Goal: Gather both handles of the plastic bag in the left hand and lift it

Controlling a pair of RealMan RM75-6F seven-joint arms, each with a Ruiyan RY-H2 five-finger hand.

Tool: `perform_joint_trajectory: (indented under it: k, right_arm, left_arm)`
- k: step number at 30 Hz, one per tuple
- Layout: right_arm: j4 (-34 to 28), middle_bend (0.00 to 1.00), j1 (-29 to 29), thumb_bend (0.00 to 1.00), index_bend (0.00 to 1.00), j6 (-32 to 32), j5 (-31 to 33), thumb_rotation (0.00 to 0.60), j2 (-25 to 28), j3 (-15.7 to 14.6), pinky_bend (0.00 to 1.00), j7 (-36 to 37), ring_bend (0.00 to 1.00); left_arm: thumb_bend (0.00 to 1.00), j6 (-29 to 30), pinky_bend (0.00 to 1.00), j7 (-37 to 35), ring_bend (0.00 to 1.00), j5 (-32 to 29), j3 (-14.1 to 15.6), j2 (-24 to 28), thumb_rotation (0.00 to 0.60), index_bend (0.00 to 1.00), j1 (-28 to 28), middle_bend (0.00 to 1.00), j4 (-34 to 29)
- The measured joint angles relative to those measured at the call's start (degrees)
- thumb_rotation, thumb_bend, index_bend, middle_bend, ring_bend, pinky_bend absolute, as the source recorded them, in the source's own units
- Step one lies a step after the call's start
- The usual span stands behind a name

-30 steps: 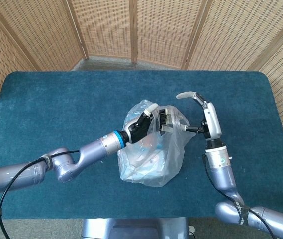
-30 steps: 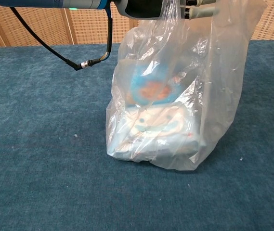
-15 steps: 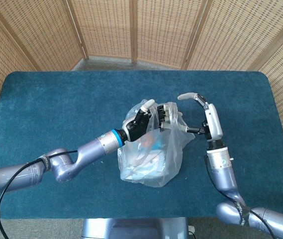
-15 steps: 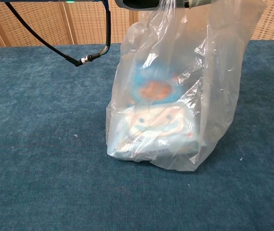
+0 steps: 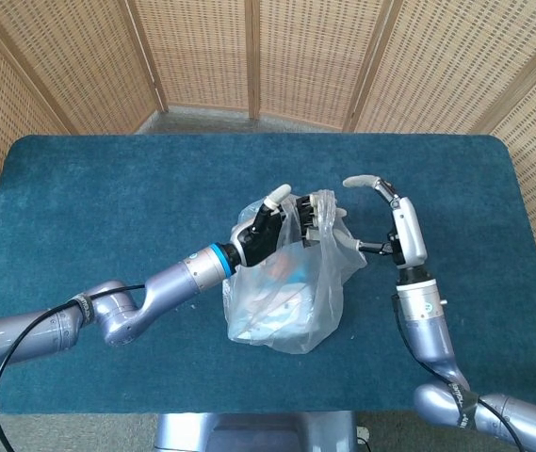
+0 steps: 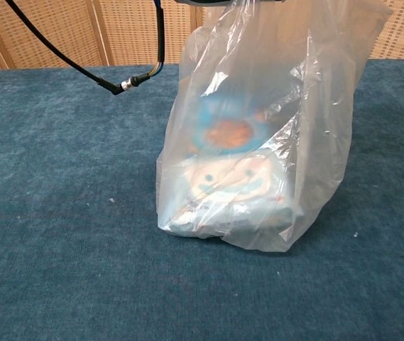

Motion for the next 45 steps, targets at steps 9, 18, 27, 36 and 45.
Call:
perform_joint_trajectory:
  k: [9,18,27,36,45]
  right_arm:
    - [0.6,0.23,-0.3,0.1,0.14,-0.3,0.6,0.583,0.8,-0.1,0.13,-0.9,0.18]
    - [1.1,0.2,-1.2,0.12,0.09,0.0,0.7,0.585,1.6,-0.6,0.13,-1.5,0.16]
    - [3.7,0.2,-1.4,0.13,0.07,0.1,2.3,0.583,1.7,0.2,0.13,-1.8,0.15]
    - [5.6,0.2,-2.4,0.13,0.07,0.0,3.6,0.583,2.4,0.4,0.13,-1.0,0.15]
    - [5.9,0.2,-3.7,0.13,0.07,0.4,3.6,0.584,3.2,0.0,0.13,-0.8,0.15]
  left_arm:
    - [0.21,0.0,0.21,-0.3,0.17,0.0,-0.4,0.0,0.0,0.19,0.1,0.23,-0.2]
    - [0.21,0.8,0.21,-0.8,0.17,0.2,-0.8,0.6,0.0,0.19,0.7,0.23,-0.6]
    - [0.21,1.5,0.21,-2.3,0.17,0.7,-1.0,1.5,0.0,0.19,1.5,0.24,-1.0]
    - [0.21,2.6,0.25,-4.6,0.17,1.1,-1.3,2.4,0.0,0.19,2.3,0.24,-1.2]
    - [0.21,3.9,0.28,-7.7,0.18,2.1,-1.7,3.5,0.0,0.19,2.8,0.25,-2.2]
